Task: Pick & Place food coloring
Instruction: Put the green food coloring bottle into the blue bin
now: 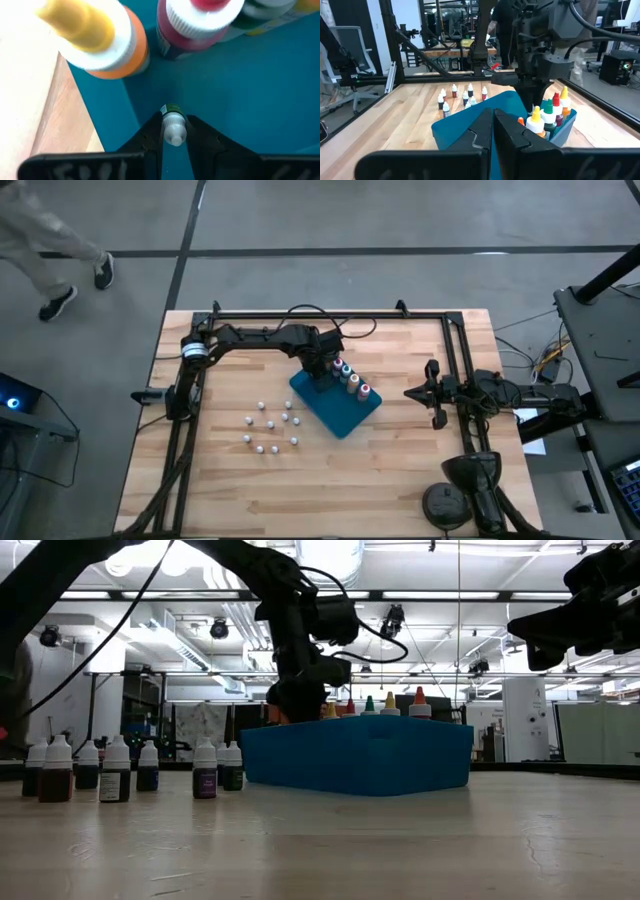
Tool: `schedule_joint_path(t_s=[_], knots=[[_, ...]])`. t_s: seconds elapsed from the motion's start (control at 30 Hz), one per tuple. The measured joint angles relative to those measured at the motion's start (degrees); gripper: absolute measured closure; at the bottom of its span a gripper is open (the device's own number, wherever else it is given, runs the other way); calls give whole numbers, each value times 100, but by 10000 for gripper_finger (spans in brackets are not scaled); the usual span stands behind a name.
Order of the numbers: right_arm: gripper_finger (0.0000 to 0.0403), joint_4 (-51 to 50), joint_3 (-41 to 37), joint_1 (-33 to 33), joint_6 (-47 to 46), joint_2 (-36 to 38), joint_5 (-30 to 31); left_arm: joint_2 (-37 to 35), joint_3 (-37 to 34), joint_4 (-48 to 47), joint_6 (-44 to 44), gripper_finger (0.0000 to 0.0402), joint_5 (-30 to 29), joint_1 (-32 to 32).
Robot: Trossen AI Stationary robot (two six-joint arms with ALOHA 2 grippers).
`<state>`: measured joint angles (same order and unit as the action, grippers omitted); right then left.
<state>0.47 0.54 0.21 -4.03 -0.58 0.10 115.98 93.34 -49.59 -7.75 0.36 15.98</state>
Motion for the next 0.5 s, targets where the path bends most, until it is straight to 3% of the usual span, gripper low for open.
schedule_joint_path(t_s=[0.5], knots=[[394, 0, 0, 0, 11, 0, 0, 249, 4, 158, 0, 358, -24, 7]])
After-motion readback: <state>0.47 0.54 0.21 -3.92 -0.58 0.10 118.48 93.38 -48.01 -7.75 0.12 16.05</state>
